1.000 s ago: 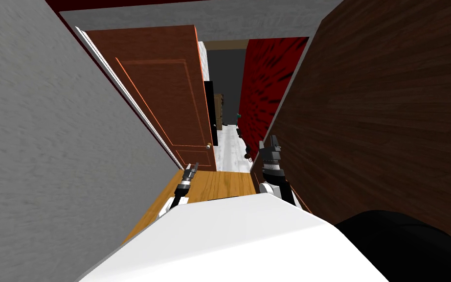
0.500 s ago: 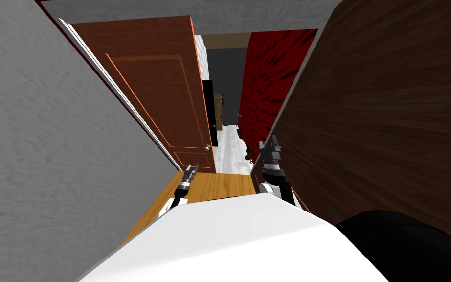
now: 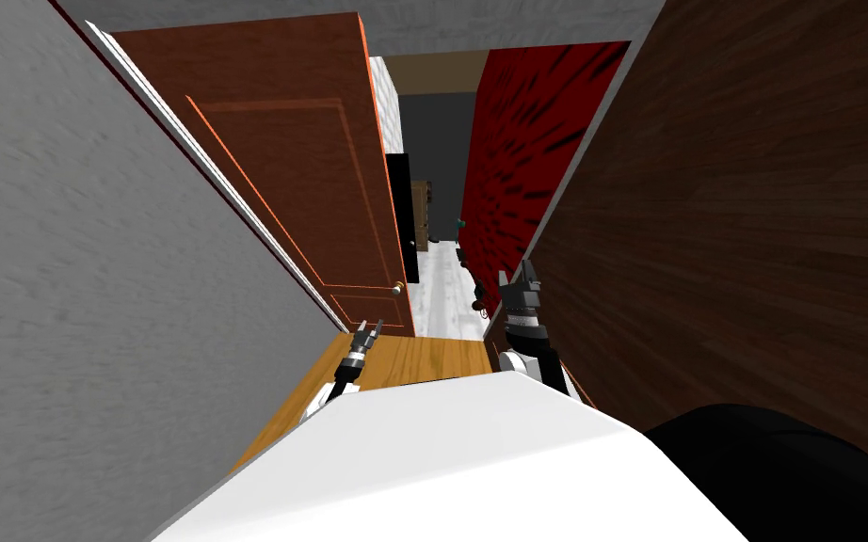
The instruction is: Pull the door open
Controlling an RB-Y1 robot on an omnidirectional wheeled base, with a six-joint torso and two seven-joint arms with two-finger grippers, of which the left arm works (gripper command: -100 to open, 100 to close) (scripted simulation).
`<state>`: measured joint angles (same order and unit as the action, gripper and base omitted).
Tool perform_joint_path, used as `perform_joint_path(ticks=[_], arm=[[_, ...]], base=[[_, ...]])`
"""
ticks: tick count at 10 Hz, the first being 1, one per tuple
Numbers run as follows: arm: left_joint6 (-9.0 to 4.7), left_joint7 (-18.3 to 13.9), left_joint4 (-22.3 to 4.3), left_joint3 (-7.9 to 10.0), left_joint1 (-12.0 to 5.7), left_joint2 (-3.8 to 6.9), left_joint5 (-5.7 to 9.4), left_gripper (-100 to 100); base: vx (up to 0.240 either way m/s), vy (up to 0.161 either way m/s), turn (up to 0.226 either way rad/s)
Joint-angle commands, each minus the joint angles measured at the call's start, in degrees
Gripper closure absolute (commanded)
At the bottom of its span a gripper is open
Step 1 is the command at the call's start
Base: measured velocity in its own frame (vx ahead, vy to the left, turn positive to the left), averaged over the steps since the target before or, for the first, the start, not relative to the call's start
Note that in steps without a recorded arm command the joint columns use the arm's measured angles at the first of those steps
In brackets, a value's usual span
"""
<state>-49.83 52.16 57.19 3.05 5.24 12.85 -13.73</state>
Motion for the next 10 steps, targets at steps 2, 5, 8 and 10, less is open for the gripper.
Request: perform_joint_path(ticks=[2, 5, 8, 10], arm=[[-0.65, 2.8, -3.3, 0.24, -0.97, 0.35, -0.97, -100], [-1.71, 5.8, -7.7, 0.58, -2.35, 0.86, -1.96, -100], [-2.72, 8.6, -12.0, 0.92, -3.68, 1.33, -2.92, -100], [-3.21, 10.0, -14.0, 1.08, -4.32, 1.56, -3.38, -100]], base=[[0.143, -0.038, 0.012], [0.142, -0.035, 0.012], [0.146, -0.035, 0.013], [0.108, -0.042, 0.008]])
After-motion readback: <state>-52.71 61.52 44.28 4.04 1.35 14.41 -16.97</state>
